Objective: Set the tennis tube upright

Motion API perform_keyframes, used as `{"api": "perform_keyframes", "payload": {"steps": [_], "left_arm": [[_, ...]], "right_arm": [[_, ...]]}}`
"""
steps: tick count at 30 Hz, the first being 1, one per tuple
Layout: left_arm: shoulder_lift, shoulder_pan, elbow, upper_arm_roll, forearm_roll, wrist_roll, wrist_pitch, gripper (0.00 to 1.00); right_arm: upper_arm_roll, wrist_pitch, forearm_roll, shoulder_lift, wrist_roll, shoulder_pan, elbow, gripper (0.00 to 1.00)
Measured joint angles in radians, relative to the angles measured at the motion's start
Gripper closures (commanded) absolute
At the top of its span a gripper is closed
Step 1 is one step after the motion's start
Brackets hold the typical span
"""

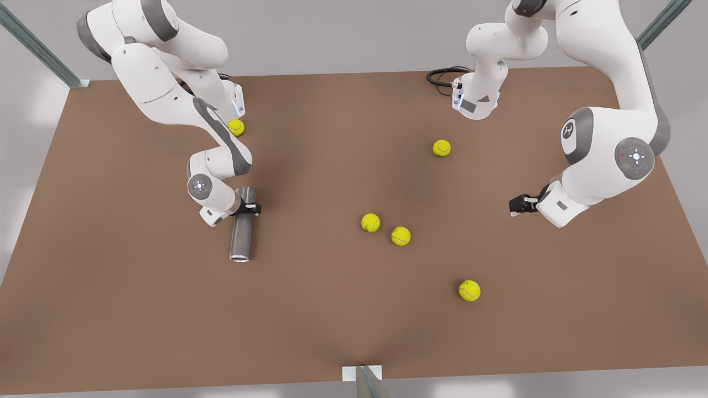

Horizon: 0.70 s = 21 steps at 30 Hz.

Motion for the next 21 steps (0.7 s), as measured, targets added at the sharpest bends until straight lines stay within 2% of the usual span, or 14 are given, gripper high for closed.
{"api": "perform_keyframes", "payload": {"steps": [21], "left_arm": [[0.001,0.0,0.0,0.0,0.002,0.0,0.0,0.01]], "right_arm": [[0.002,0.001,0.02,0.0,-0.019,-0.001,0.0,0.22]]}}
